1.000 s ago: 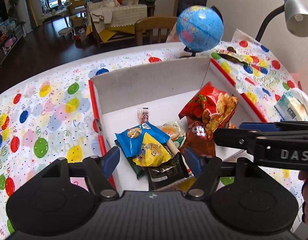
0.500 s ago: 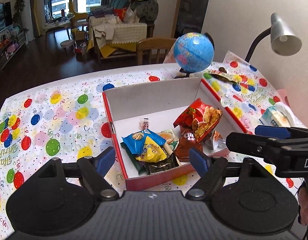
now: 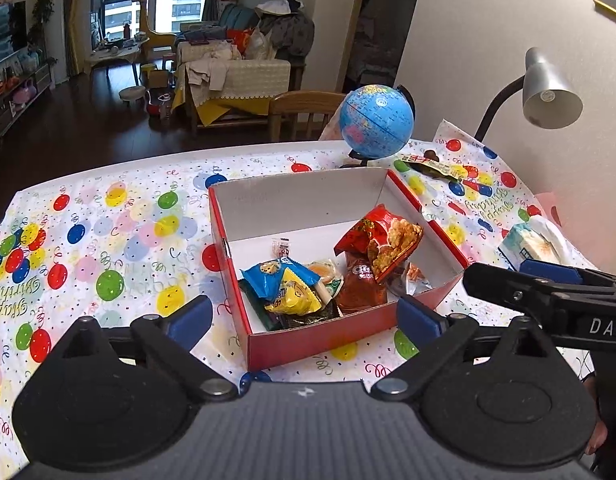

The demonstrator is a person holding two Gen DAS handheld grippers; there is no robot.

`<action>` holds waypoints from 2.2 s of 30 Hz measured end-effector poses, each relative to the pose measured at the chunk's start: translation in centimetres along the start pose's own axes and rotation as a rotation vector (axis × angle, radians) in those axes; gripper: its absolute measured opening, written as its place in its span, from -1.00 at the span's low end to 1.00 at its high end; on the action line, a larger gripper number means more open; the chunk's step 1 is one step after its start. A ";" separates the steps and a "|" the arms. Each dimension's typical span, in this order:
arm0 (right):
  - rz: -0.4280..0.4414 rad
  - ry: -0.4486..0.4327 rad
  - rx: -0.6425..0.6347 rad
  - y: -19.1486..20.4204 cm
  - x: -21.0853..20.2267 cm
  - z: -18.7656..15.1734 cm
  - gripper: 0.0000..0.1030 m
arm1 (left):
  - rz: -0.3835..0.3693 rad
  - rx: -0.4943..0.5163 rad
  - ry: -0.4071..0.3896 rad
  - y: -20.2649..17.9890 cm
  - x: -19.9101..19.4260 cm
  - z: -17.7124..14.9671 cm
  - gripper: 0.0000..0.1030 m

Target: Organize snacks

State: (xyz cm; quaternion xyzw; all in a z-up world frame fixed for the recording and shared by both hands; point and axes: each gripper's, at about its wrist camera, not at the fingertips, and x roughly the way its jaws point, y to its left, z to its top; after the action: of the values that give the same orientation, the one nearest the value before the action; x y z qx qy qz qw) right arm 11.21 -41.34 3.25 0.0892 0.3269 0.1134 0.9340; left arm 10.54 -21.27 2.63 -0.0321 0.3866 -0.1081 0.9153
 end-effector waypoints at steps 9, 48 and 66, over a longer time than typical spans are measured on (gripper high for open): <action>-0.042 -0.046 -0.009 -0.2 -1.0 -0.5 1.00 | 0.006 -0.001 -0.005 -0.3 -0.2 -0.1 0.93; -0.079 -0.045 -0.058 0.1 -0.3 -0.2 1.00 | 0.003 -0.005 -0.022 -0.6 -0.1 0.5 0.93; -0.073 -0.062 -0.057 0.1 -0.6 0.0 1.00 | 0.000 -0.007 -0.026 -0.8 -0.3 0.5 0.93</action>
State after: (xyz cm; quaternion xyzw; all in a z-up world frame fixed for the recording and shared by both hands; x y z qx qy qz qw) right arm 10.70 -41.45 3.63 0.0540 0.2976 0.0854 0.9493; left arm 10.59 -21.96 3.33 -0.0365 0.3750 -0.1062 0.9202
